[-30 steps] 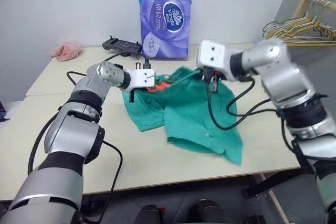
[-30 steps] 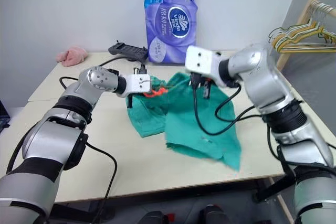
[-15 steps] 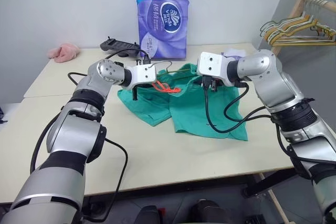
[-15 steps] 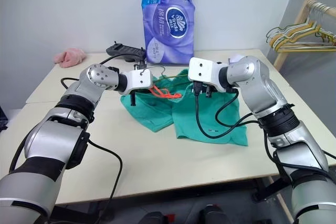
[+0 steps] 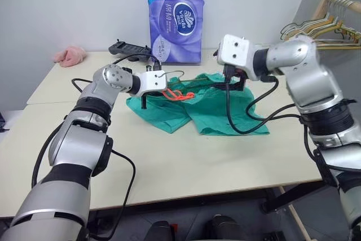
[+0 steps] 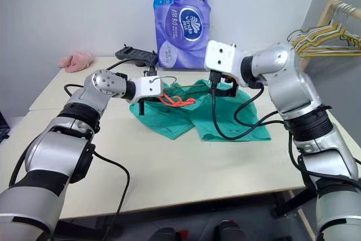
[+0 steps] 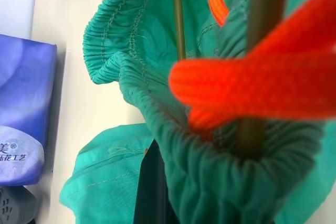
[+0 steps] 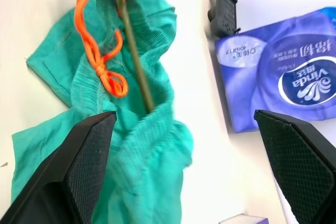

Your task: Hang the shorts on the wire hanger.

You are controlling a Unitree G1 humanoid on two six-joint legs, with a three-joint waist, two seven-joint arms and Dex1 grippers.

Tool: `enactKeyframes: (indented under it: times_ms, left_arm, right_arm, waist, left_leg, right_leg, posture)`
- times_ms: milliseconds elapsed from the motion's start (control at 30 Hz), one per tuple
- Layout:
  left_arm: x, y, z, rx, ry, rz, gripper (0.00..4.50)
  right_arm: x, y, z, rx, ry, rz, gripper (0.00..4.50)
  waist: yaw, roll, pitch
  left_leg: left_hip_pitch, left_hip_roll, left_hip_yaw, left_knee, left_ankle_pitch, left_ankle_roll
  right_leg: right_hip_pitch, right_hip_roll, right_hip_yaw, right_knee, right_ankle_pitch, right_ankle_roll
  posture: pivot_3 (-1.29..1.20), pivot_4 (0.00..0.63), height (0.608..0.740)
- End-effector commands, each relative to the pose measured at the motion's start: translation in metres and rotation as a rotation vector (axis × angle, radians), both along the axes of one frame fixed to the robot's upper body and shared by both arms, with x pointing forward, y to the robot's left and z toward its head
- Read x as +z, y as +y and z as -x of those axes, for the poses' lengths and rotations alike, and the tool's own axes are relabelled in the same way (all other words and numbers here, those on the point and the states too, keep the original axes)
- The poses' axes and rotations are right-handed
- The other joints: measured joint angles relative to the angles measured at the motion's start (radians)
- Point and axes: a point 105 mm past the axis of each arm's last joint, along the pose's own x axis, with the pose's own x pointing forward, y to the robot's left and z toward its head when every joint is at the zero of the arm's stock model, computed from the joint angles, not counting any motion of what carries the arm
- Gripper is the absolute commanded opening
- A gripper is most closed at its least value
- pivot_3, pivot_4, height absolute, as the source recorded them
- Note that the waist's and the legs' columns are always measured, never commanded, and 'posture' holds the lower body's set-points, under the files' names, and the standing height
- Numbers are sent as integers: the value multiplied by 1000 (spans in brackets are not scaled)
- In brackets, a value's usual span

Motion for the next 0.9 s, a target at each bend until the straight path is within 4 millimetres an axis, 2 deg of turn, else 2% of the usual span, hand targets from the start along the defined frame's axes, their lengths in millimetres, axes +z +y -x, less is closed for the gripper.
enactKeyframes:
  times_ms: [33,100,167,267,400,767,900]
  left_arm:
    - [17,-7,-3,-27,-64,11,0]
    - [18,-8,-3,-28,-66,11,0]
    - [19,-8,-3,-29,-69,12,0]
    - [20,-11,-4,-32,-74,16,0]
    - [21,-13,-4,-37,-77,20,0]
    - [17,-12,-2,-47,-73,-1,0]
    - [16,-12,-2,-64,-88,-37,0]
  right_arm:
    - [14,-10,3,-7,-42,29,4487]
    - [5,-17,3,-8,-21,75,4487]
    - [-13,-26,2,-19,13,153,4487]
    - [-36,-37,-12,-66,-2,246,4487]
    - [-54,-32,-23,-69,3,271,4487]
    - [-54,-2,-44,-44,-66,278,4487]
    - [-57,-1,-52,-38,-83,305,4487]
  waist:
    - [0,0,0]
    - [1,0,0]
    - [1,0,0]
    - [-1,0,0]
    - [-1,0,0]
    - [-1,0,0]
    - [1,0,0]
  left_leg:
    - [0,0,0,0,0,0]
    - [0,0,0,0,0,0]
    - [0,0,0,0,0,0]
    - [0,0,1,0,0,0]
    - [0,-1,1,0,0,0]
    - [0,0,1,0,0,0]
    - [0,1,1,0,0,0]
  right_leg:
    - [0,0,0,0,0,0]
    - [0,0,0,0,0,0]
    - [0,0,0,0,0,0]
    - [0,0,0,0,0,0]
    - [0,0,1,0,0,0]
    - [-1,0,1,0,0,0]
    - [-1,0,1,0,0,0]
  posture:
    - [16,13,740]
    - [16,13,740]
    - [16,13,740]
    - [15,12,740]
    - [24,10,740]
    - [37,13,740]
    - [42,13,740]
